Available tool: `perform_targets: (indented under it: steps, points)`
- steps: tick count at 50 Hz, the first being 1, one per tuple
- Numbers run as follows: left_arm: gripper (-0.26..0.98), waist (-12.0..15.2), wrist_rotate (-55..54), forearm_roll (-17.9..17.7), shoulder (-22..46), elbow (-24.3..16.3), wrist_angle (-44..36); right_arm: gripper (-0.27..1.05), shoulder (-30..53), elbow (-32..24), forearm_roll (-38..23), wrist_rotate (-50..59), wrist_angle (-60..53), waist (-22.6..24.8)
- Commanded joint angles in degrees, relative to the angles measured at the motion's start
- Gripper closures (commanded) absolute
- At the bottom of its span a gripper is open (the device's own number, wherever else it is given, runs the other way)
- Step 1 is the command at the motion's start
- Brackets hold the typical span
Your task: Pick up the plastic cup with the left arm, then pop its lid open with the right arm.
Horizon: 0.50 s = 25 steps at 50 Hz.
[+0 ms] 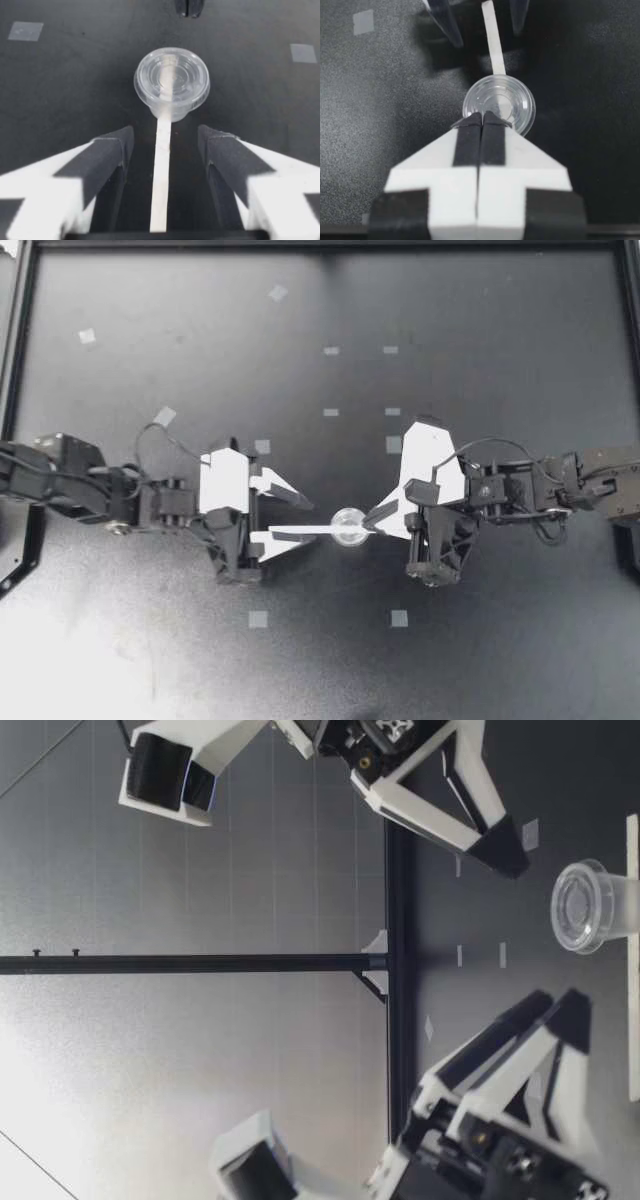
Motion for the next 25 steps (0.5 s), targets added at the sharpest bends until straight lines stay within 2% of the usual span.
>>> perform_targets:
  steps: [1, 13, 25]
  points:
    - [0.15, 0.0, 0.0, 0.09, 0.26, -1.85, 0.09, 0.9, -0.62, -0.35, -0.09, 0.18, -0.88, -0.18]
    - [0.1, 0.09, -0.09, 0.09, 2.11, -3.87, 2.11, 0.9, -0.44, 0.26, -0.09, 0.18, -2.02, -0.09]
    - [0.1, 0.0, -0.09, 0.09, 2.46, -4.83, 2.81, 0.9, 0.62, 0.18, -0.09, 0.18, -2.37, -0.18]
